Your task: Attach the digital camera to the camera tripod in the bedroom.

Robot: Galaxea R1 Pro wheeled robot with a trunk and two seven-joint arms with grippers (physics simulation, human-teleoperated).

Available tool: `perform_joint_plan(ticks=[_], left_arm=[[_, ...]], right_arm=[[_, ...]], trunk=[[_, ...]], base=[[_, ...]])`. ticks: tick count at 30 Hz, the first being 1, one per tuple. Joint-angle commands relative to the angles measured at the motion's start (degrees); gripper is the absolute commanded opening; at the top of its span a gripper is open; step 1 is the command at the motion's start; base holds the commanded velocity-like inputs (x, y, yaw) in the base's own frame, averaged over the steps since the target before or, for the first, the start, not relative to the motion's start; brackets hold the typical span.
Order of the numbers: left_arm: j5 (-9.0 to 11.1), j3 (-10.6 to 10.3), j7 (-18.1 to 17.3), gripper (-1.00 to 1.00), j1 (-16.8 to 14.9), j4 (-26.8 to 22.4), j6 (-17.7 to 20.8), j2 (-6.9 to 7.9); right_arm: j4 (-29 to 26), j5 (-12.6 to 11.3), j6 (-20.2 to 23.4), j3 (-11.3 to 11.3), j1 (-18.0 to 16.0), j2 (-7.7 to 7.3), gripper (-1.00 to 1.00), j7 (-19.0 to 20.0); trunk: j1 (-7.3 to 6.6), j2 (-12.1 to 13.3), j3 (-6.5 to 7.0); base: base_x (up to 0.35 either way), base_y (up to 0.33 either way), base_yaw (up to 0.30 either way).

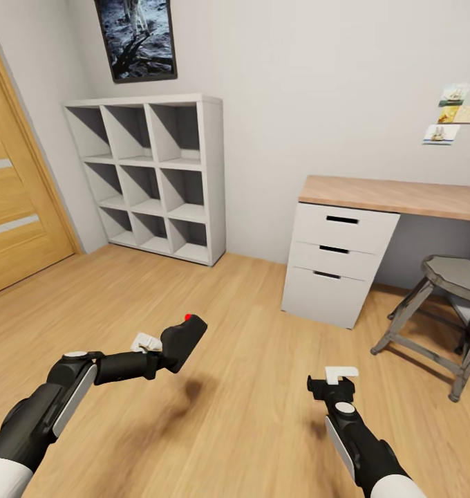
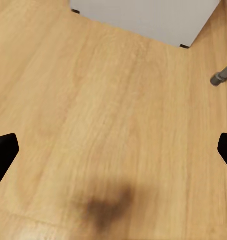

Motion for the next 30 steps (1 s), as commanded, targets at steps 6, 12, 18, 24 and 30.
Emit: perform_joint_plan(ticks=[6, 12, 18, 24, 30], left_arm=[[0.2, 0.0, 0.0, -1.0, 0.0, 0.0, 0.3, -0.03], [0.2, 0.0, 0.0, -1.0, 0.0, 0.0, 0.3, -0.29], [0.0, 0.0, 0.1, -1.0, 0.0, 0.3, 0.3, -1.41], [-0.1, 0.0, 0.2, -1.0, 0.0, 0.6, 0.3, -2.13], [-0.1, 0.0, 0.2, -1.0, 0.0, 0.6, 0.2, -2.16]], right_arm=[[-0.3, 0.3, 0.4, 0.1, 0.0, 0.0, 1.0, -0.4], [-0.3, 0.3, 0.4, 0.0, 0.0, -0.1, 1.0, -0.3], [-0.3, 0.3, 0.4, 0.0, 0.0, -0.33, 1.0, -0.4], [-1.4, 0.3, 0.9, 0.0, 0.0, -0.17, 1.0, -0.4], [-1.5, 0.3, 1.0, 0.0, 0.0, -0.17, 1.0, -0.4]], trunk=[[-0.16, 0.1, 1.28], [-0.32, 0.1, 2.61], [-0.47, 0.2, 3.94], [-0.63, 0.3, 5.27], [-0.78, 0.4, 6.6]], base=[[0.0, 0.0, 0.0], [0.0, 0.0, 0.0], [0.0, 0.0, 0.0], [0.0, 0.0, 0.0], [0.0, 0.0, 0.0]])
